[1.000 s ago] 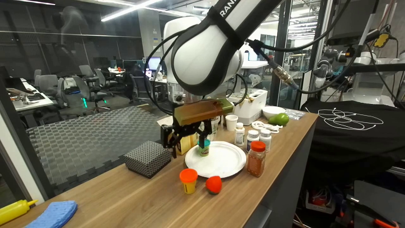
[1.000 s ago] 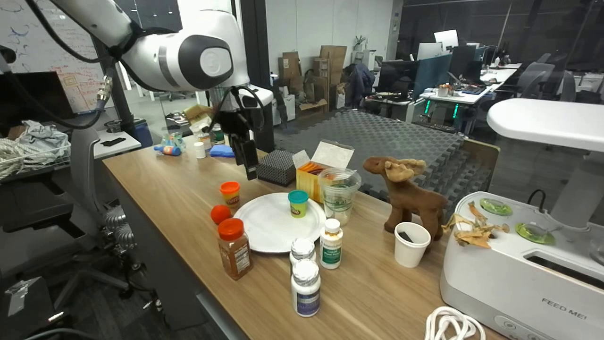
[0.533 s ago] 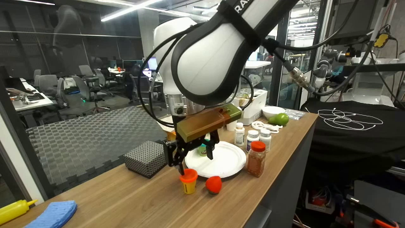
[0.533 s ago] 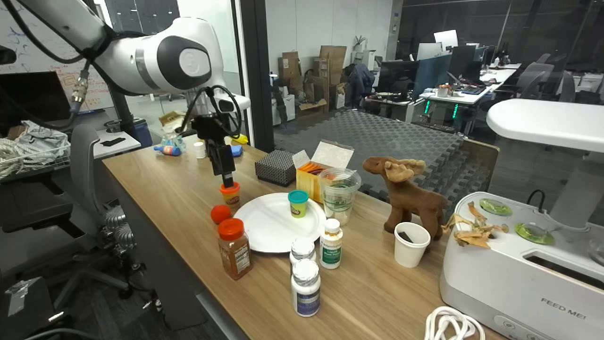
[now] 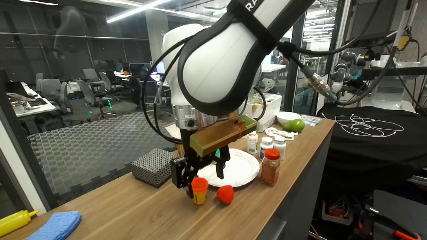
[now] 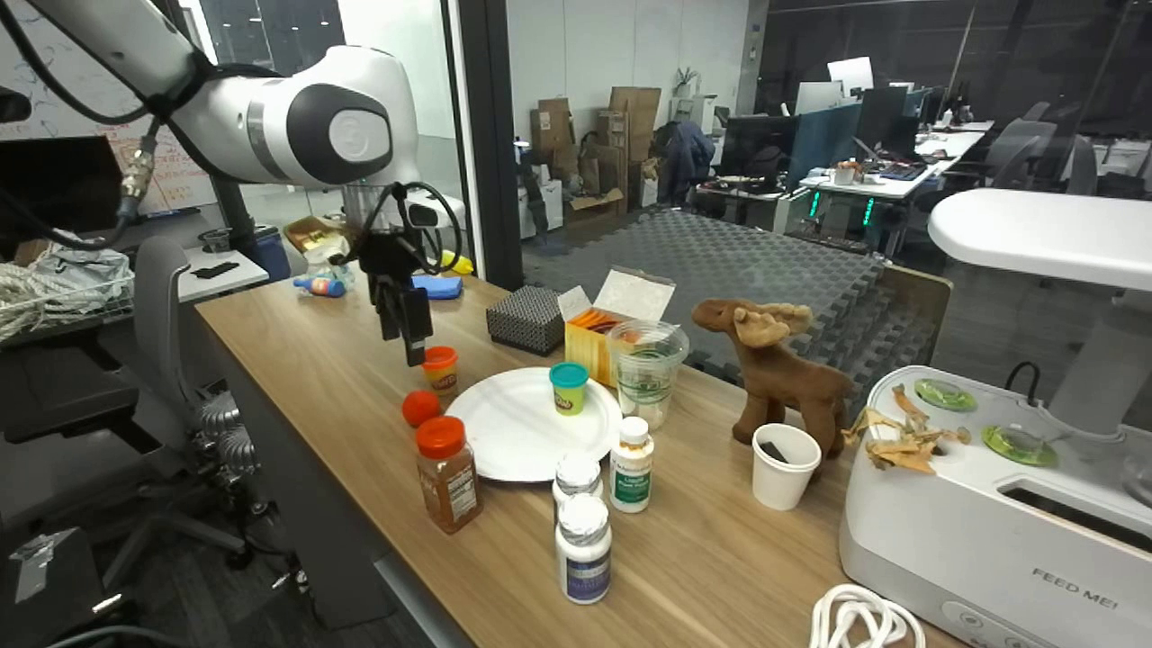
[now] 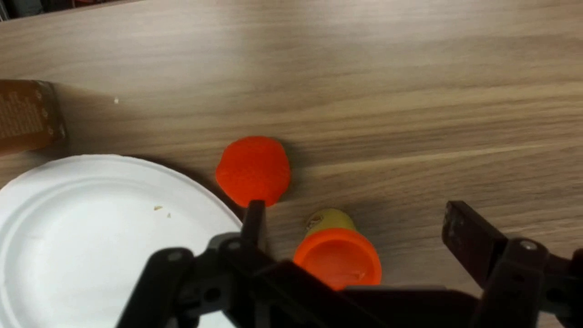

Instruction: Pick up all the objects surrounding the white plate and arrange them on the plate

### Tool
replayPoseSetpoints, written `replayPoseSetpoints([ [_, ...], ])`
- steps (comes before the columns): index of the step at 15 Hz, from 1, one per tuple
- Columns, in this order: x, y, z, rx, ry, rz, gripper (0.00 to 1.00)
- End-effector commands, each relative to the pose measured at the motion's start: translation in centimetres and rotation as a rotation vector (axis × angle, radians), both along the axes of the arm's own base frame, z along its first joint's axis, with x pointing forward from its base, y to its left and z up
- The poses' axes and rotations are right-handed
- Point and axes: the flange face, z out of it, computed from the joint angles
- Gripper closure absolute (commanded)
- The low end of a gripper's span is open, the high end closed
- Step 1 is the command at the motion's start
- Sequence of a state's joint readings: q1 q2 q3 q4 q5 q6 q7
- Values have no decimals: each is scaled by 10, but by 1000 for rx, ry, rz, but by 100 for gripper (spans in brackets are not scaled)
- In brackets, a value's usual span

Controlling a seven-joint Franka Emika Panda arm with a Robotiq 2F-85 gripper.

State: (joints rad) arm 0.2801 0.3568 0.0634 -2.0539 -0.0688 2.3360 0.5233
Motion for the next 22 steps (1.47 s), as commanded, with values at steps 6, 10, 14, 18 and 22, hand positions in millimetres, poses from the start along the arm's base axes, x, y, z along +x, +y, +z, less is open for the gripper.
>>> replayPoseSetpoints([
  [6, 15, -16, -23, 71, -20, 43, 0],
  [10, 22, -22, -34, 75, -37, 50, 0],
  [14, 24, -22, -34, 77, -62, 47, 0],
  [18, 29, -21, -27, 79, -99, 45, 0],
  [22, 32, -20, -26, 76, -84, 48, 25],
])
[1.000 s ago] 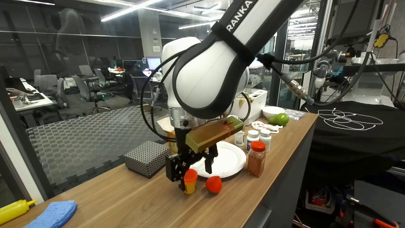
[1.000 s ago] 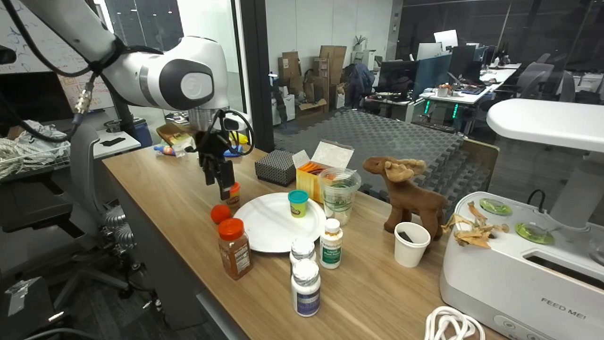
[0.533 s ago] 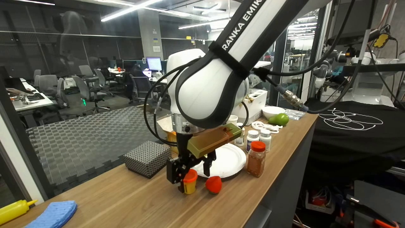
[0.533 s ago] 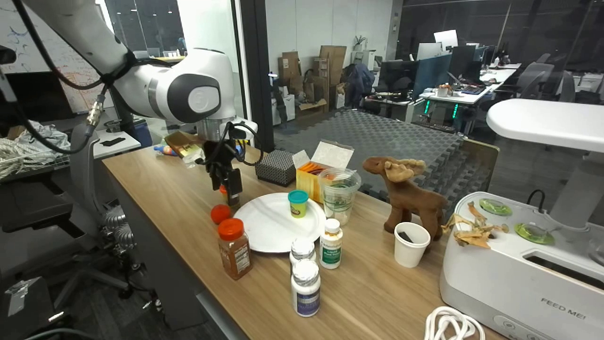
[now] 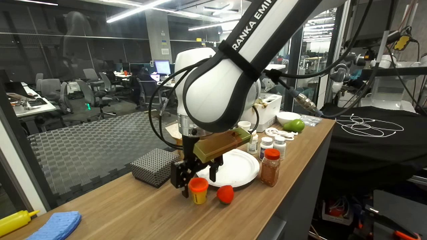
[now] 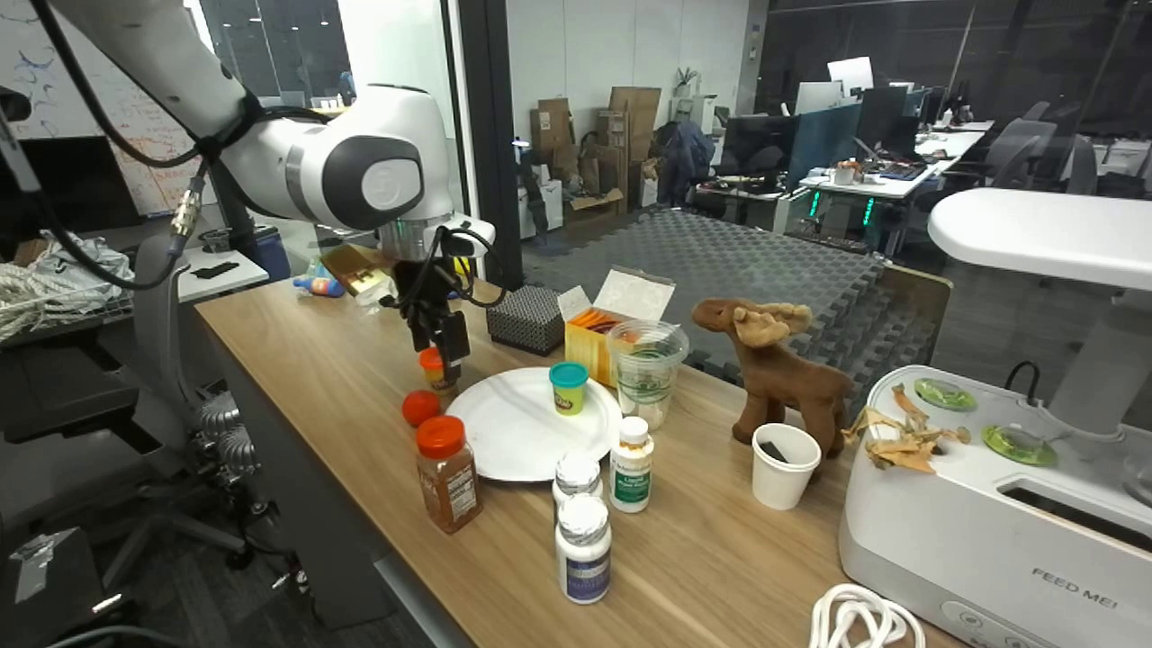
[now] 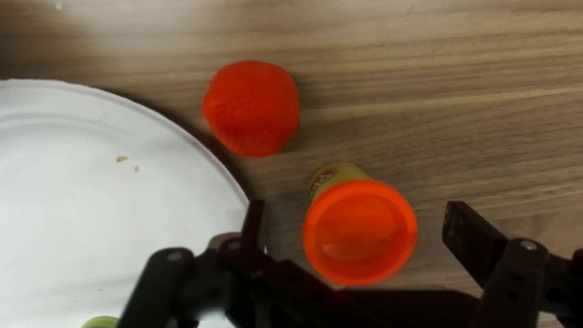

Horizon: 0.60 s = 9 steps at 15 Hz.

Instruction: Pick up all the objects surrounding the white plate and arrange them on the plate

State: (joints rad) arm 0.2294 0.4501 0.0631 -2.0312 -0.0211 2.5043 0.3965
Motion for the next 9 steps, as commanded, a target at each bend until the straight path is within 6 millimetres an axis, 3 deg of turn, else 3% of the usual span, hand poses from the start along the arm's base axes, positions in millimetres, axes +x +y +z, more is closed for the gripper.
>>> replayPoseSetpoints([
  [1, 6, 2, 6, -3, 0, 9, 26],
  [7, 2, 3, 8, -24, 4, 14, 71],
  [9, 2, 2, 10, -25, 6, 9, 72],
])
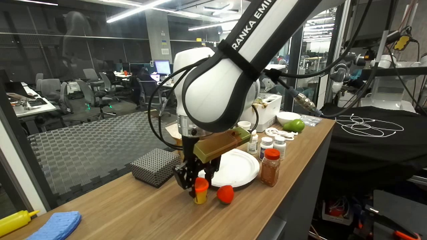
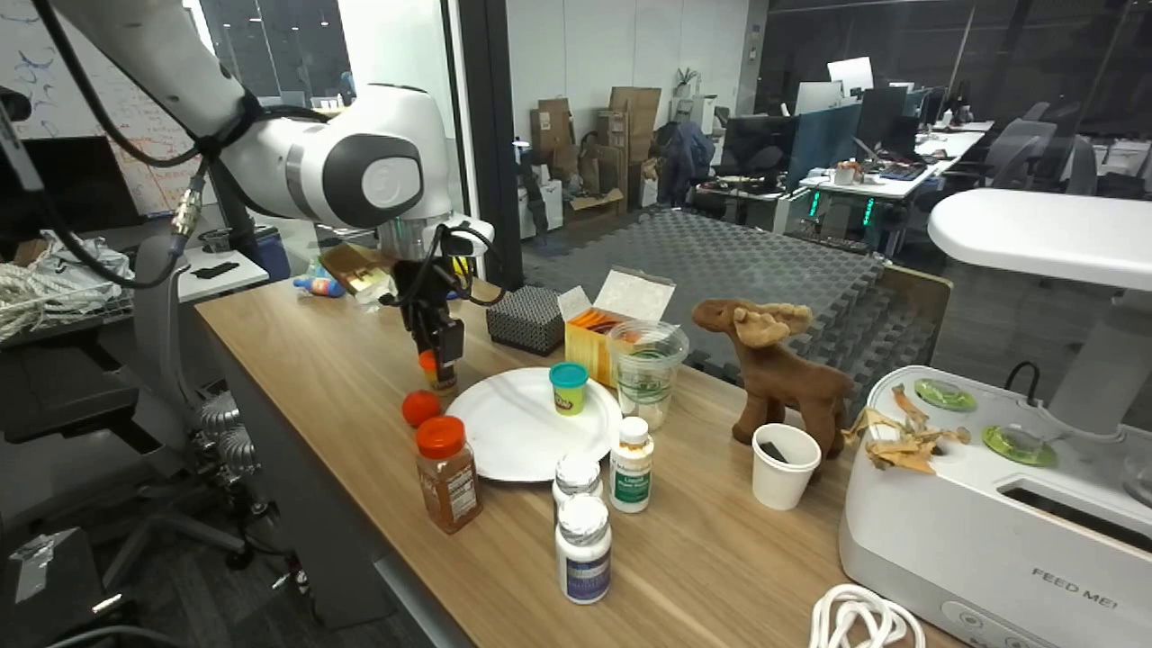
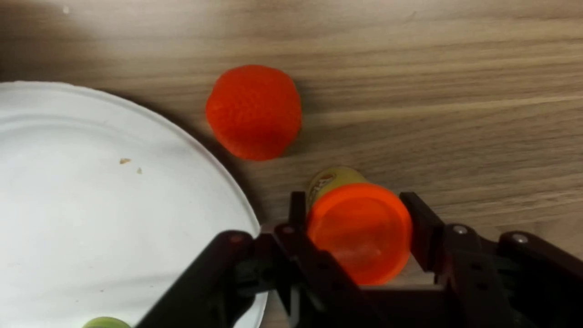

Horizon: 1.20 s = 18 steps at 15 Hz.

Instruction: Pick up all the objects surrounding the white plate and arrange them on the plate

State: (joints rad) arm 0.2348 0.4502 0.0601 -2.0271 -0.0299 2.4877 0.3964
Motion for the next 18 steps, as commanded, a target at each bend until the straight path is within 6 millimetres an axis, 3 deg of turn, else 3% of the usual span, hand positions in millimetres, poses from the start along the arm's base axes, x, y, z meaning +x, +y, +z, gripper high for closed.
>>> replayPoseSetpoints([
  [1, 3, -1, 11, -10, -5, -8, 72],
  [6, 16, -16, 33, 15, -27, -65, 72],
  [11, 44, -58, 62, 11, -74, -175, 72],
  [14, 60, -82, 60, -2, -42, -216, 72],
  [18, 72, -100, 44, 13, 29, -247, 72],
])
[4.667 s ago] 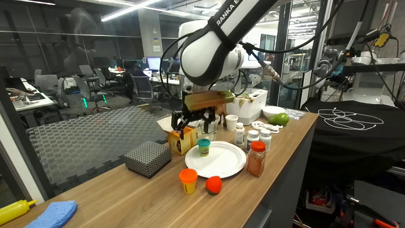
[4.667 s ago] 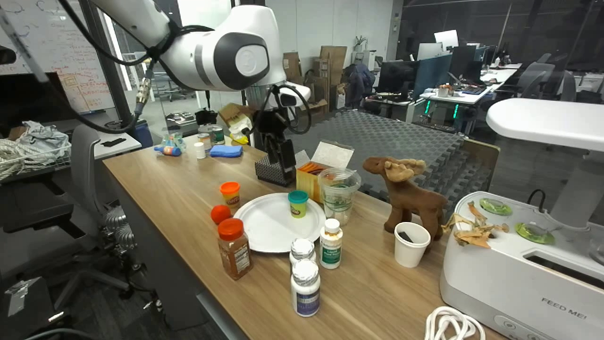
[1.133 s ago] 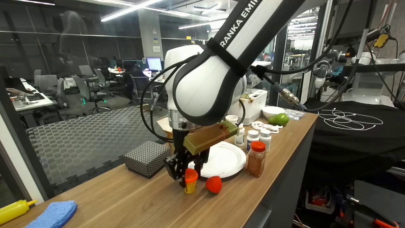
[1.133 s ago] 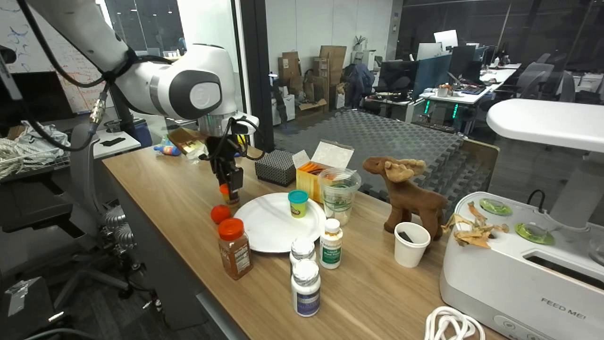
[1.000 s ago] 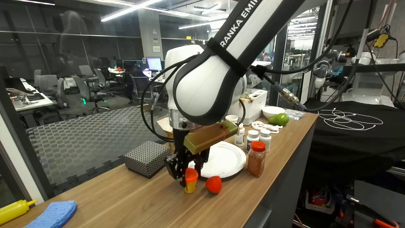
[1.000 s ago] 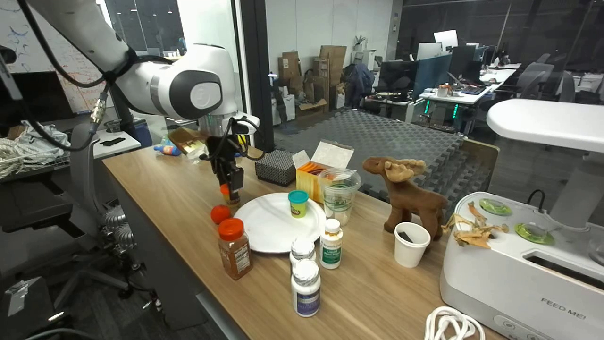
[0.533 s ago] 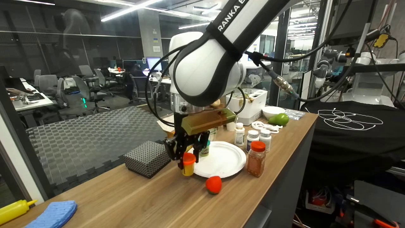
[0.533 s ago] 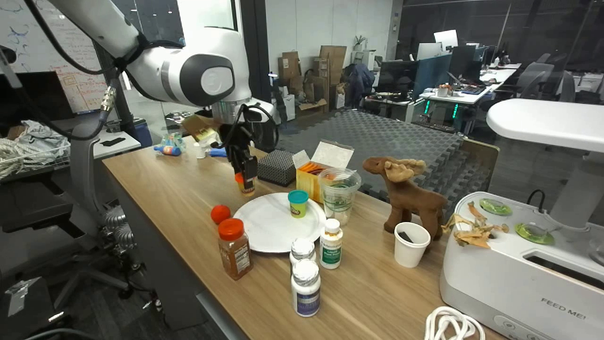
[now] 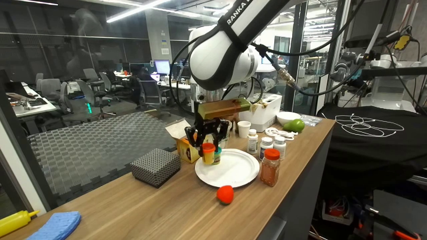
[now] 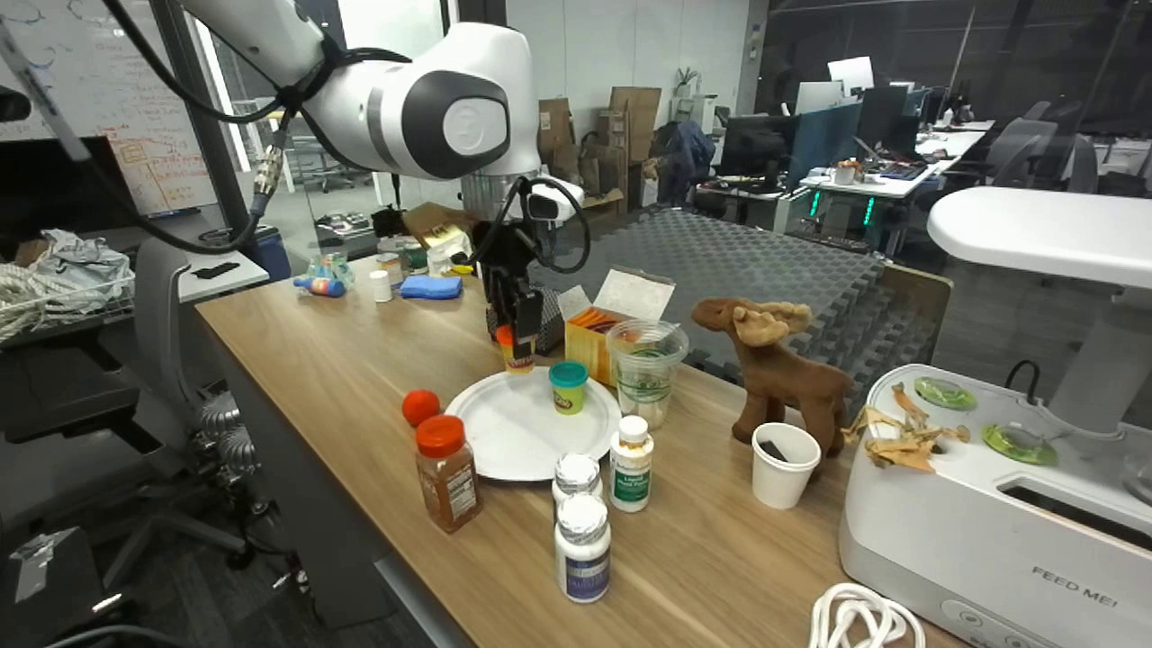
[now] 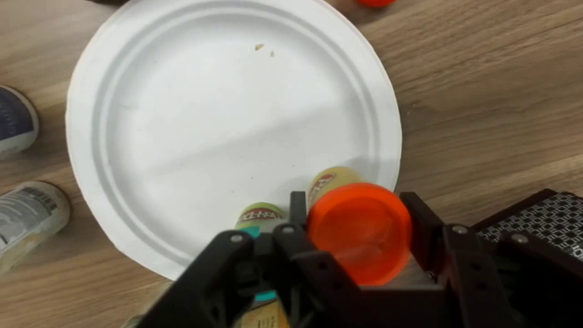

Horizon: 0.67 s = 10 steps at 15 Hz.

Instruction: Pick up all the objects surrounding the white plate and arrange them on the plate

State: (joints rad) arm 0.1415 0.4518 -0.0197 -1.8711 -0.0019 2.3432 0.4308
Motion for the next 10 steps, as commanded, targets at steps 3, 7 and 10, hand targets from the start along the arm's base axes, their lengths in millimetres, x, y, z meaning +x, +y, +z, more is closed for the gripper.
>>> replayPoseSetpoints([
  [3, 19, -9, -19, 62, 66, -59, 72],
  [7, 25, -16, -35, 69, 56, -109, 72],
  [10, 28, -19, -40, 52, 45, -131, 72],
])
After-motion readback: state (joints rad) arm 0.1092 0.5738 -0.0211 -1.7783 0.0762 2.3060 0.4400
